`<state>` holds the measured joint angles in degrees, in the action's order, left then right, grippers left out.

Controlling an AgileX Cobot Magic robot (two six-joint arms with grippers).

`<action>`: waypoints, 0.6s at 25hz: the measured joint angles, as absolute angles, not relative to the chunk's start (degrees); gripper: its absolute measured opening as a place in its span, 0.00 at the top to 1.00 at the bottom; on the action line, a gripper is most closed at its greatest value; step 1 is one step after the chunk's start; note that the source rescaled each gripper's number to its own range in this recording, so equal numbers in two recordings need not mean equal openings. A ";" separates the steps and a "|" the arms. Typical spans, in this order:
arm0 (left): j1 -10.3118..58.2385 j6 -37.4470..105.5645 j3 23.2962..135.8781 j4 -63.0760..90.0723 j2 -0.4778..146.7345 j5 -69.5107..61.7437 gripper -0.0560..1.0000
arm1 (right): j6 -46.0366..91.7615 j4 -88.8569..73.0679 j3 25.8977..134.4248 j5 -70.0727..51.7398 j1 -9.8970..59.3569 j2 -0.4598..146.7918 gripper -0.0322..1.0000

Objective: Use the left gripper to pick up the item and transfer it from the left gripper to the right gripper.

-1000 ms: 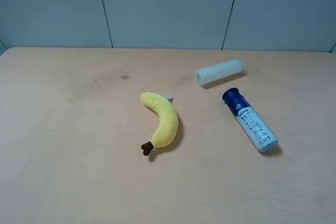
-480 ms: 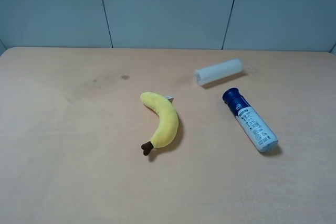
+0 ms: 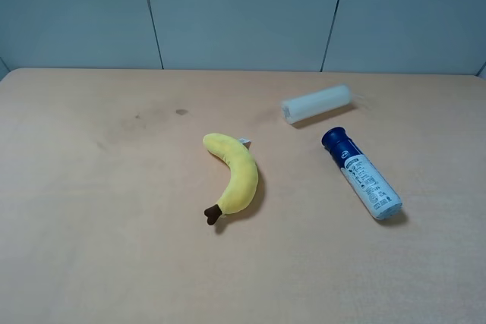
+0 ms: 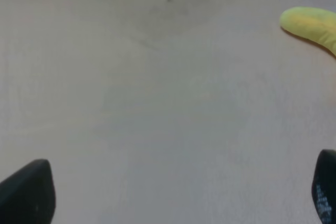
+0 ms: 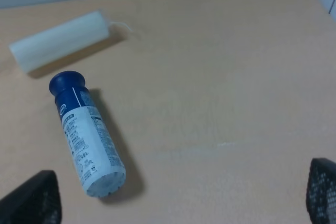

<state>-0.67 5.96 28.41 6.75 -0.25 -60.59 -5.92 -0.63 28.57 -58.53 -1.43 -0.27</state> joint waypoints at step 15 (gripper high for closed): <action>-0.67 5.96 28.41 6.75 -0.25 -60.59 0.04 | -5.92 -0.63 28.57 -58.53 -1.43 -0.27 0.00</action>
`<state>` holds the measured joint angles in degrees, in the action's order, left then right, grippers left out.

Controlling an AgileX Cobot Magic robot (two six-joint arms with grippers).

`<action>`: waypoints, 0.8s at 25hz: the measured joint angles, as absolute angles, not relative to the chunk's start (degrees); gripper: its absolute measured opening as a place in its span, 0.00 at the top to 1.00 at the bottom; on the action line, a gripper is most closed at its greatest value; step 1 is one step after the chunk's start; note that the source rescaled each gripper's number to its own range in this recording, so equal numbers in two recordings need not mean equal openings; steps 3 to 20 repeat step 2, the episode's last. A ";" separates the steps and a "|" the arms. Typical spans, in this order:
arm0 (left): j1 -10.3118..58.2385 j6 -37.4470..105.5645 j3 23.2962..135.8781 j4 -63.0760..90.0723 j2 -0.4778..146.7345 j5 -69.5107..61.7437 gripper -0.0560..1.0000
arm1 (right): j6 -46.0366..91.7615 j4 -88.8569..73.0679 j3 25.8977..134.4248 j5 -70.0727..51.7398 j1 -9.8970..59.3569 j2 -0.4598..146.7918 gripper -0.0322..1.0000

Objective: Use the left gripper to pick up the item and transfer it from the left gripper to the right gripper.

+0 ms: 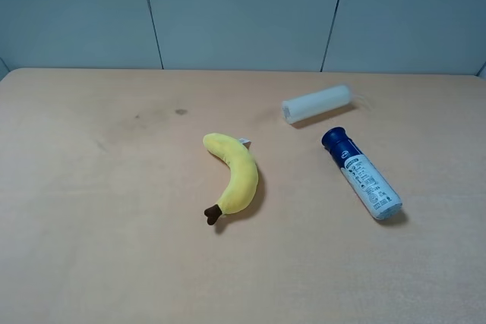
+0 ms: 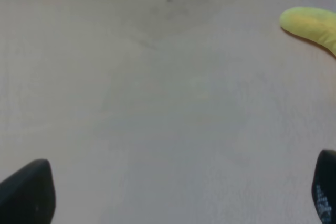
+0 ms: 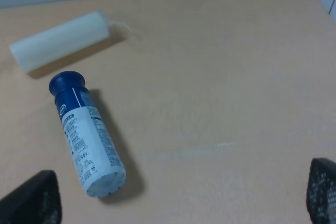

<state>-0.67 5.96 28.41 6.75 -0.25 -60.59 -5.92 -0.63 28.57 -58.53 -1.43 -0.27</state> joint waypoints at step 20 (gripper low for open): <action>-0.67 5.96 28.41 6.75 -0.25 -60.59 0.04 | -5.92 -0.63 28.57 -58.53 -1.43 -0.27 0.00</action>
